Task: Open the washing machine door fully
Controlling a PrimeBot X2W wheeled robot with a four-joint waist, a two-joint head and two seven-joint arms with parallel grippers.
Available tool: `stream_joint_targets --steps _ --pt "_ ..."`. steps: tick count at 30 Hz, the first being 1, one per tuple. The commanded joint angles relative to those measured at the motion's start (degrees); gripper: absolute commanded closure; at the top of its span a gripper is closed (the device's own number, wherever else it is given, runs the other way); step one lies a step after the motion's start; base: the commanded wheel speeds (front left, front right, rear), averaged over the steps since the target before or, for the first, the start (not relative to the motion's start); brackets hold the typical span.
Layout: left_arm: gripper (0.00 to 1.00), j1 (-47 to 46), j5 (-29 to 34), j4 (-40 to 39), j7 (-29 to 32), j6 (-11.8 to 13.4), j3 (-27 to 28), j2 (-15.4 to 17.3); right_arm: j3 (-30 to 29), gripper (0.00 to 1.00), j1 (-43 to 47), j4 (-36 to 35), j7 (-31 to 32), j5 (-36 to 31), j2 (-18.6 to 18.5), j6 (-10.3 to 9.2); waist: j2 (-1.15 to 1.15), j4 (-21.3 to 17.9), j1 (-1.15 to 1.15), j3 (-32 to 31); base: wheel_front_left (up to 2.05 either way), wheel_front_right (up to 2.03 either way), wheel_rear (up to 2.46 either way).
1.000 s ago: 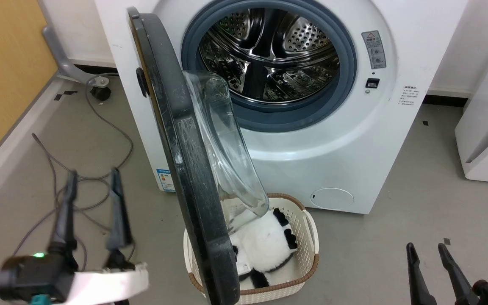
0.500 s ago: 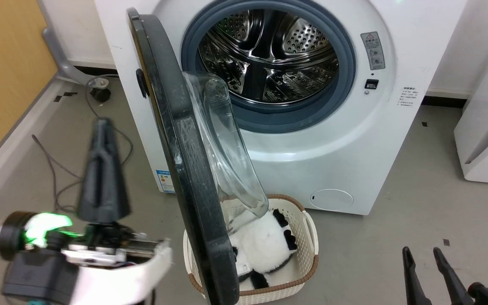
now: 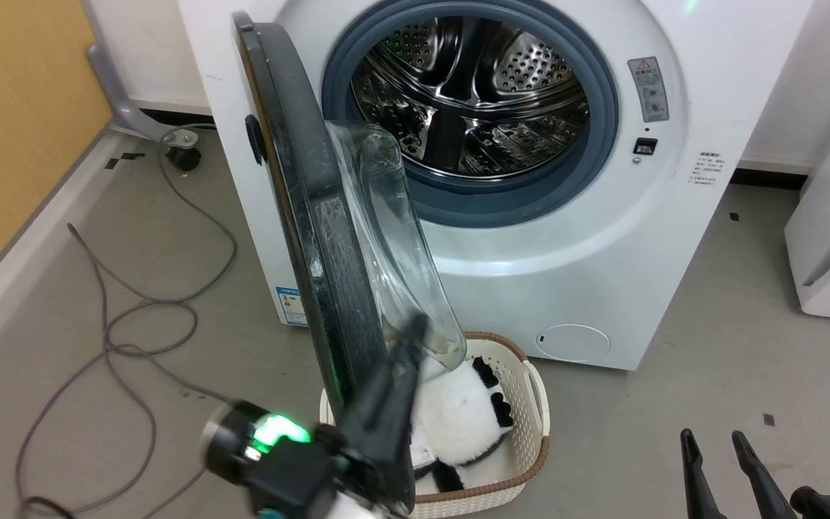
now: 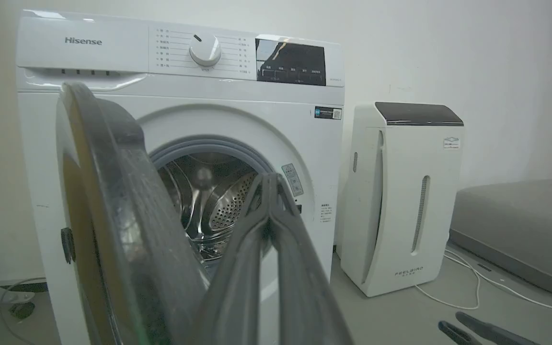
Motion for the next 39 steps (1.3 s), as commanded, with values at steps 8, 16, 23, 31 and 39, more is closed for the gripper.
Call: stream_joint_targets --steps 8,16,23,31,39 --pt "1.00 4.0 -1.8 6.0 5.9 -0.9 -4.3 0.5 0.4 0.00 -1.0 1.1 -0.7 0.5 0.4 0.05 0.00 0.9 0.00 -0.2 0.00 0.00 0.00" --pt "1.00 4.6 -2.2 10.7 8.5 1.4 -2.2 1.3 0.7 0.00 -0.7 1.5 -0.4 1.3 0.4 0.05 0.00 2.1 0.00 0.0 0.00 0.00 0.00" --pt "1.00 4.1 -2.6 11.6 8.1 2.2 -0.5 2.2 1.1 0.00 -0.3 1.7 -0.3 1.4 0.5 0.05 0.00 5.5 0.00 0.4 0.00 0.00 0.00" --pt "1.00 3.4 -2.9 12.1 8.0 2.6 0.3 2.9 1.7 0.00 -0.5 2.1 -0.3 1.7 0.6 0.05 0.00 11.4 0.00 0.4 0.00 0.00 0.00" --pt "1.00 3.0 -3.9 12.4 7.6 3.5 2.6 3.9 3.6 0.00 -0.9 2.8 -0.1 2.3 0.6 0.05 0.00 15.5 0.00 0.8 0.00 0.00 0.00"
